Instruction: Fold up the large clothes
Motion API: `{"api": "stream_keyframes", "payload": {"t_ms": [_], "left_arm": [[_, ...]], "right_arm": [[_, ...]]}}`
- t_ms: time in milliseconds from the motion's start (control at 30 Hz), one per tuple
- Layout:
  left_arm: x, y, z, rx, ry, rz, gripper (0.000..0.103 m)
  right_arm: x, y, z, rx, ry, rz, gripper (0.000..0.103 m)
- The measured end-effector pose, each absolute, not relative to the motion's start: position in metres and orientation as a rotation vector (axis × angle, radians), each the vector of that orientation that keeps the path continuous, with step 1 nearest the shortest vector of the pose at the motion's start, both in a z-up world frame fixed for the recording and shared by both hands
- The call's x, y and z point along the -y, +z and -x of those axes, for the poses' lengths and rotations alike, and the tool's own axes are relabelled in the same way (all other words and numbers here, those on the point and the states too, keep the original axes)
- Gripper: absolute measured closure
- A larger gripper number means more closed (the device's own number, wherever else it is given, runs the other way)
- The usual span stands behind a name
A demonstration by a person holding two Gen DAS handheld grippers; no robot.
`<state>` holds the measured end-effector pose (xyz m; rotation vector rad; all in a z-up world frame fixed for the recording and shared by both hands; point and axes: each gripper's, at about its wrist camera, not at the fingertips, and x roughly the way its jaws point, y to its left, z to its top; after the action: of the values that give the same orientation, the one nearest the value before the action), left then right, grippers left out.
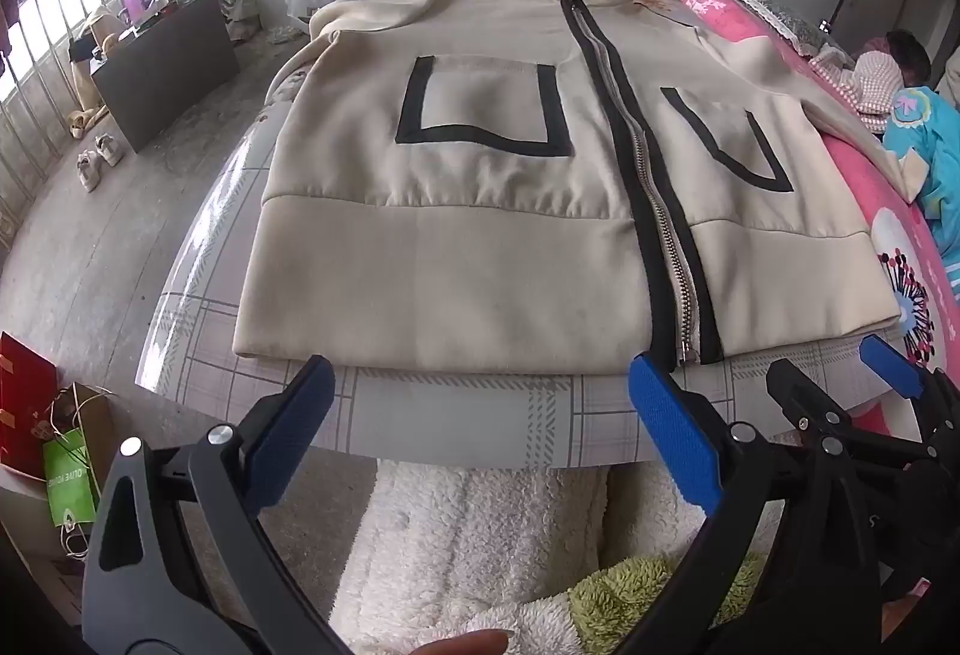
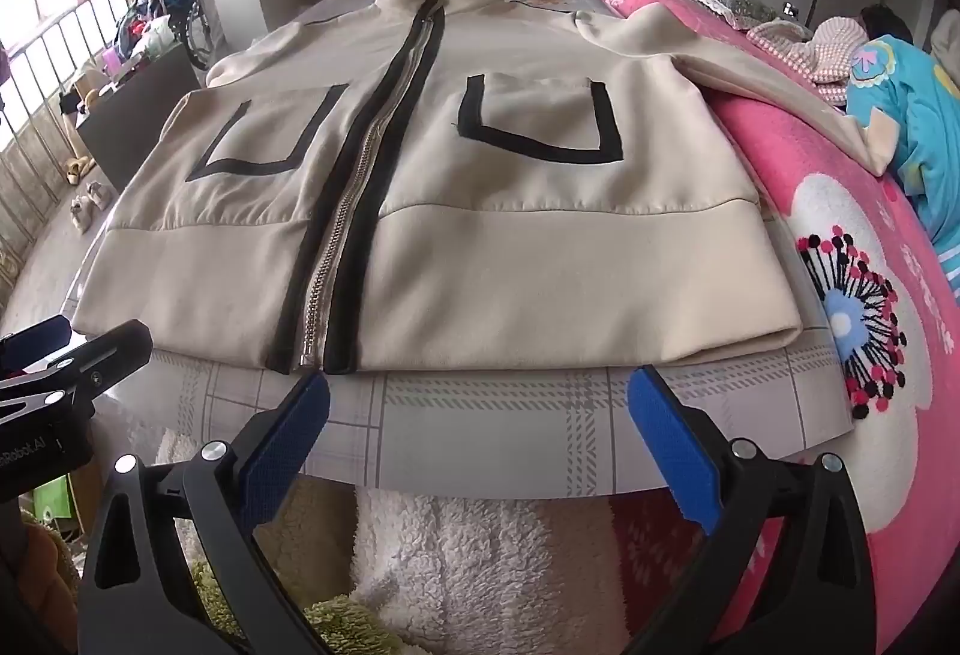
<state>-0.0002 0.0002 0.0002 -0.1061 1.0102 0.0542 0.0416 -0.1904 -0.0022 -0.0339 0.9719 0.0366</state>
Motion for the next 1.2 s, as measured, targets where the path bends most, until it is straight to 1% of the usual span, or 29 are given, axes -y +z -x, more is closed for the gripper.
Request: {"api": "stream_keyframes", "payload": {"t_ms": [1033, 1200], "left_arm": [[-0.0006, 0.0000, 0.0011, -1.006, 0.054, 0.111, 0.008], [-0.0072, 0.0069, -0.0002, -1.008, 0.054, 0.114, 0.008]], "right_arm": [[0.1899, 0.0038, -0.0413, -0.967, 0.024, 0.048, 0.006], [0.1898, 0.0042, -0.0418, -0.970, 0.024, 0.049, 0.006]]}}
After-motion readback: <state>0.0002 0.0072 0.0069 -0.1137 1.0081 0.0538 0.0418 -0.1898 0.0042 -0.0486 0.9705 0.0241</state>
